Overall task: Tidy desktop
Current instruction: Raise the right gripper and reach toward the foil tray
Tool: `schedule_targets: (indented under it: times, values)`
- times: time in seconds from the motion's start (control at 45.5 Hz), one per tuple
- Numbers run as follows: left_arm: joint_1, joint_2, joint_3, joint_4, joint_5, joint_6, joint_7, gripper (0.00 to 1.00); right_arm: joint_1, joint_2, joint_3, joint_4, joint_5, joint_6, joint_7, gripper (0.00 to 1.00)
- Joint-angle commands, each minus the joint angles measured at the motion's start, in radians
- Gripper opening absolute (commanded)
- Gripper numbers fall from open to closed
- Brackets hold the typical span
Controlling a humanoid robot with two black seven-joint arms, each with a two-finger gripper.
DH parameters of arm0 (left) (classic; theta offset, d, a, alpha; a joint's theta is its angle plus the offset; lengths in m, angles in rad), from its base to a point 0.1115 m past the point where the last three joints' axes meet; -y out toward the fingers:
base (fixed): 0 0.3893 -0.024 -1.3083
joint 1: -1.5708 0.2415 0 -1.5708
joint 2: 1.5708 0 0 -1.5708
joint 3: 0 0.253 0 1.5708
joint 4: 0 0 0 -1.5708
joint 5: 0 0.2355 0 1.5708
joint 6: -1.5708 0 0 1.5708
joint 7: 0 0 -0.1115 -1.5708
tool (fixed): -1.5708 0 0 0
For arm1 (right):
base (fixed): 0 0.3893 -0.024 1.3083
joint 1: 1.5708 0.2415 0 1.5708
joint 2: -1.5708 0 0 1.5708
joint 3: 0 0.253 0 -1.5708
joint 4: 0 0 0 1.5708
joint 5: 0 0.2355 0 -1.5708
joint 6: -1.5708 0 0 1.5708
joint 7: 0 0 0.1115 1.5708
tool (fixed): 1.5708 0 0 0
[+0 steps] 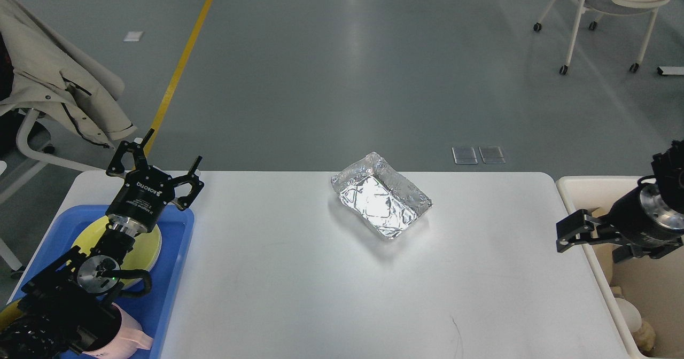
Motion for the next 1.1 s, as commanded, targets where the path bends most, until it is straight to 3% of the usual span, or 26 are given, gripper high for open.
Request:
schedule_targets:
  times: [0.0,0.088,0.307,0.373,0.461,0.549,0.637,0.681,0.79,1.076]
  values:
    - [0.000,0.000,0.000,0.000,0.000,0.000,0.000,1.00,0.583,0.023,0.123,0.061,0.035,0.289,0.052,1.00]
    - [0.000,0.000,0.000,0.000,0.000,0.000,0.000,1.00,0.594,-0.017,0.220,0.052,0.035,0.289,0.058,1.00]
    - [0.000,0.000,0.000,0.000,0.000,0.000,0.000,1.00,0.493,-0.012,0.151,0.020,0.034,0.289,0.049,1.00]
    - [0.000,0.000,0.000,0.000,0.000,0.000,0.000,1.00,0.345,0.035,0.150,-0.035,0.040,0.109,0.038,1.00]
    - [0.000,0.000,0.000,0.000,0.000,0.000,0.000,1.00,0.089,0.181,0.147,-0.222,0.138,-0.079,0.017,1.00]
    - [0.000,0.000,0.000,0.000,0.000,-0.002,0.000,1.00,-0.214,0.378,0.151,-0.512,0.452,-0.116,-0.045,1.00]
    - [0.000,0.000,0.000,0.000,0.000,-0.002,0.000,1.00,-0.407,0.501,0.173,-0.725,0.679,-0.140,-0.126,1.00]
    - [0.000,0.000,0.000,0.000,0.000,-0.002,0.000,1.00,-0.516,0.549,0.228,-0.806,0.760,-0.198,-0.189,1.00]
    - [0.000,0.000,0.000,0.000,0.000,-0.002,0.000,1.00,-0.670,0.594,0.383,-0.871,0.756,-0.350,-0.279,1.00]
    - [0.000,0.000,0.000,0.000,0.000,-0.002,0.000,1.00,-0.790,0.621,0.500,-0.937,0.707,-0.460,-0.284,1.00]
